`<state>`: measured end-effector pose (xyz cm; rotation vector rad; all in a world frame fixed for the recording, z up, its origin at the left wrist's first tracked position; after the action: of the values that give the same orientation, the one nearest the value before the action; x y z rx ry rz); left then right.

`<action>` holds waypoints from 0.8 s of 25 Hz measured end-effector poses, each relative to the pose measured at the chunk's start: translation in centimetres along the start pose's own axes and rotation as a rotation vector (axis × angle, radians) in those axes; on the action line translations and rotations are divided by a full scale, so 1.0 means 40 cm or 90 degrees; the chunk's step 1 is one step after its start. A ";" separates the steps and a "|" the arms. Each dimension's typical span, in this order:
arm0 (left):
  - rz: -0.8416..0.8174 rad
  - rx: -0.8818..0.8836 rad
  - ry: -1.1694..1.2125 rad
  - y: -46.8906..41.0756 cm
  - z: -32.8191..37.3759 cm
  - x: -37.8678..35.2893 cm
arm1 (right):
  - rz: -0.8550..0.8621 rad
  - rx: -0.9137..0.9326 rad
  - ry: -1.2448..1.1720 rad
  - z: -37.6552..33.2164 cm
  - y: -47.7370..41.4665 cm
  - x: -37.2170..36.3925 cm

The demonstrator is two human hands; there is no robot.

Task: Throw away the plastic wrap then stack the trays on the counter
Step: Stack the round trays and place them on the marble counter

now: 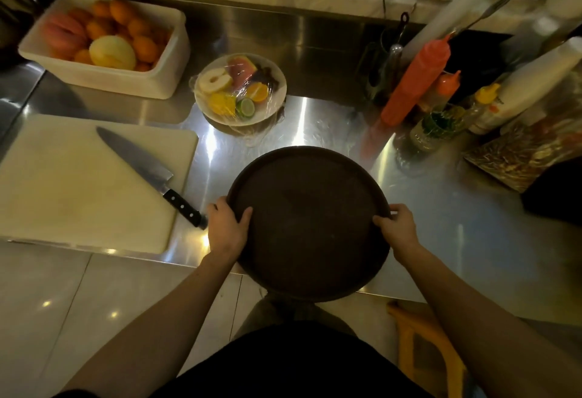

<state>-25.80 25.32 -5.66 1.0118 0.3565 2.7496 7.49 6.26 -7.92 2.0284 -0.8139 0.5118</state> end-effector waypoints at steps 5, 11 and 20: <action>0.070 -0.020 0.009 0.035 0.015 0.061 | 0.008 0.093 0.008 -0.073 -0.002 0.025; 0.175 -0.009 0.059 0.086 0.009 0.181 | -0.008 0.213 0.011 -0.192 0.026 -0.010; 0.354 0.069 0.091 0.184 -0.147 0.506 | -0.097 0.386 0.016 -0.421 0.225 -0.232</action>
<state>-45.49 22.61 4.47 1.0759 0.2795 3.3432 -6.27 19.98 0.59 2.6036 -0.5163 0.7601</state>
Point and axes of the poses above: each hand's wrist, its own y-axis away from the middle knuckle, its own x-axis out of the back of the hand, z = x × y, the point moved 7 cm from there along -y, towards the middle knuckle, and after that the axes turned 12 degrees about y, right-handed, at the moved point
